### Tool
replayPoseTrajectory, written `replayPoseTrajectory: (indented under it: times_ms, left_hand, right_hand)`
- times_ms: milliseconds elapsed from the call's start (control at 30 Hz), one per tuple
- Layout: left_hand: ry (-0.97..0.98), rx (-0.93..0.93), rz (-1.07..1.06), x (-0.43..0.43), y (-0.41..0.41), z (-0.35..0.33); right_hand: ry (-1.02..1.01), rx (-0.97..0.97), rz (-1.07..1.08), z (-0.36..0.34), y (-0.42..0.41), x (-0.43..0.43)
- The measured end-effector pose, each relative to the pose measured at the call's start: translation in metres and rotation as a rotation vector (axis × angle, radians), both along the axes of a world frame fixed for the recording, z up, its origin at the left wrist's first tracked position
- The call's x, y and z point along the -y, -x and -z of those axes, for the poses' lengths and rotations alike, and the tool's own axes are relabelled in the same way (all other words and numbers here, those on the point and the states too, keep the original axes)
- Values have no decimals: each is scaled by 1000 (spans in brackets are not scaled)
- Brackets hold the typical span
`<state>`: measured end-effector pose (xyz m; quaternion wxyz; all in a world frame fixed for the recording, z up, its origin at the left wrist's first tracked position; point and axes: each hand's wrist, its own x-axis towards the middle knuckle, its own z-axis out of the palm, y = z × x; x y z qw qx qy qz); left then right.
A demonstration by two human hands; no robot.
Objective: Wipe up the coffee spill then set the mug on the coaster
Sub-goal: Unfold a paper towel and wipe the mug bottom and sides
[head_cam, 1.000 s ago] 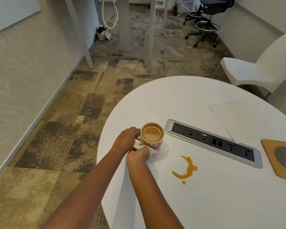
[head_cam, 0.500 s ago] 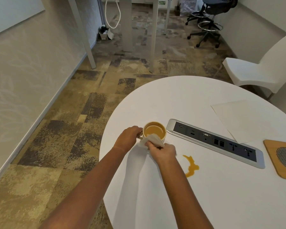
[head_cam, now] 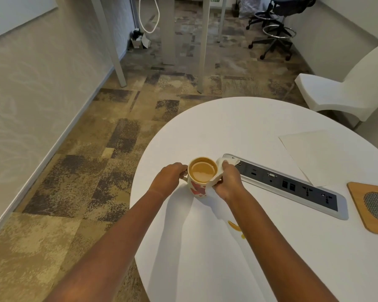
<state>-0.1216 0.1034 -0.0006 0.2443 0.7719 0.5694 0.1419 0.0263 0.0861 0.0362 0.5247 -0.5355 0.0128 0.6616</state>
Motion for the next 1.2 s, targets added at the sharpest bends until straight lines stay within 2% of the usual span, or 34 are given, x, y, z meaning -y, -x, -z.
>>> replayPoseTrajectory:
  times_ms: [167,267,333,467,633,833,933,1067,1200]
  left_hand:
    - [-8,-2,4,0,0,1]
    - [-19,-13,-2,0,-1,2]
    - [-24,-21,-7,0,-2,4]
    - [-32,-41,-4,-2,-2,8]
    - [-49,-53,-1,-3,-2,13]
    - [-49,-67,-14,-4,-3,13]
    - [-46,-54,-23,-3,-3,11]
    - [-49,-36,-26,-3,-3,10]
    - [-39,-19,-32,-3,-1,10]
  right_hand:
    - [-38,301,-264,13,-6,-16]
    - [-147,548,-512,22,-15,-29]
    - [-233,641,-675,25,-20,-38]
    - [-338,618,-917,28,-22,-61]
    - [-301,421,-1134,34,-25,-84]
    - [-256,272,-1052,64,-37,-95]
    - [-211,210,-932,78,-47,-87]
    - [-151,231,-745,91,-50,-70]
    - [-239,212,-563,97,-44,-49]
